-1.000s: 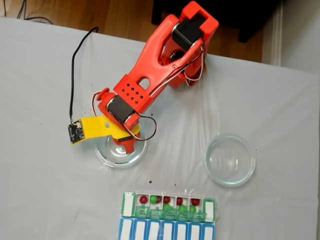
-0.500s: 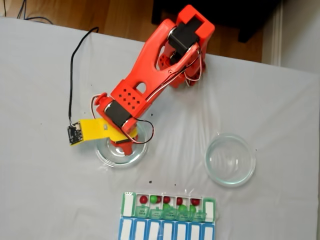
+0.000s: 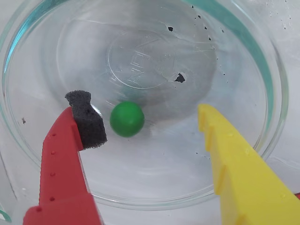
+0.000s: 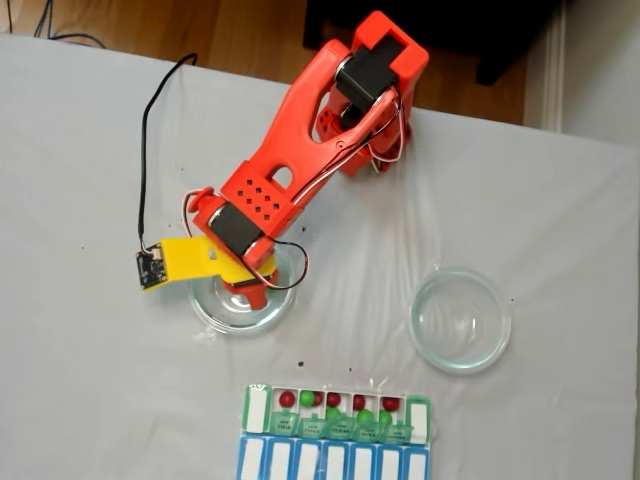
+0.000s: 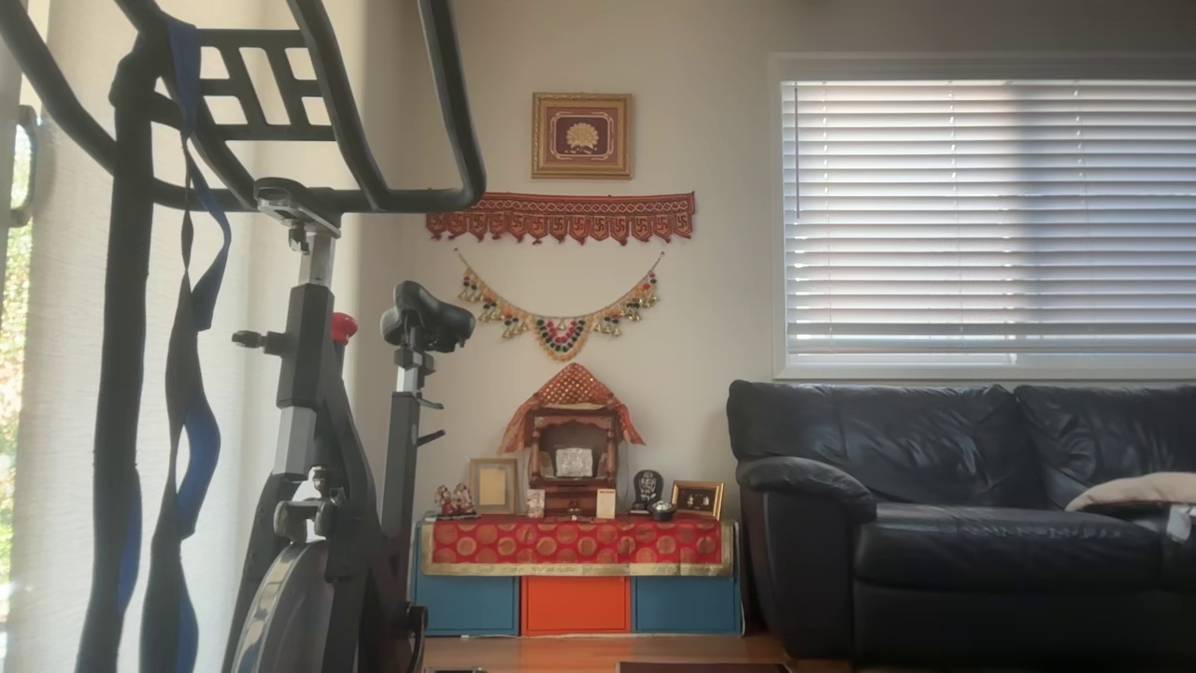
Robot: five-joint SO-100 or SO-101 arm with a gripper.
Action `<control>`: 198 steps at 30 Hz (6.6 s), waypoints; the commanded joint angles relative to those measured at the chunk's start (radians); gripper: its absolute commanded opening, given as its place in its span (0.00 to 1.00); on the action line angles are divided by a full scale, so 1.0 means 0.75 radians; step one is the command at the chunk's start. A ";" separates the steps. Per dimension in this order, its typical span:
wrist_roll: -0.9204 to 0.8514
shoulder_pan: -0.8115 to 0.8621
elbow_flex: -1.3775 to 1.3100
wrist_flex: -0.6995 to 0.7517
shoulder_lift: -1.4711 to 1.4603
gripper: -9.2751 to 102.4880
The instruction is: Sort medicines into box.
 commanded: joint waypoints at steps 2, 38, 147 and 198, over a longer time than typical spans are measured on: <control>0.043 -0.039 -0.055 0.010 -0.004 0.42; 0.157 -0.155 0.045 -0.016 0.049 0.41; 0.311 -0.053 -0.376 0.104 -0.053 0.09; 0.922 -0.546 -1.892 0.556 -0.902 0.09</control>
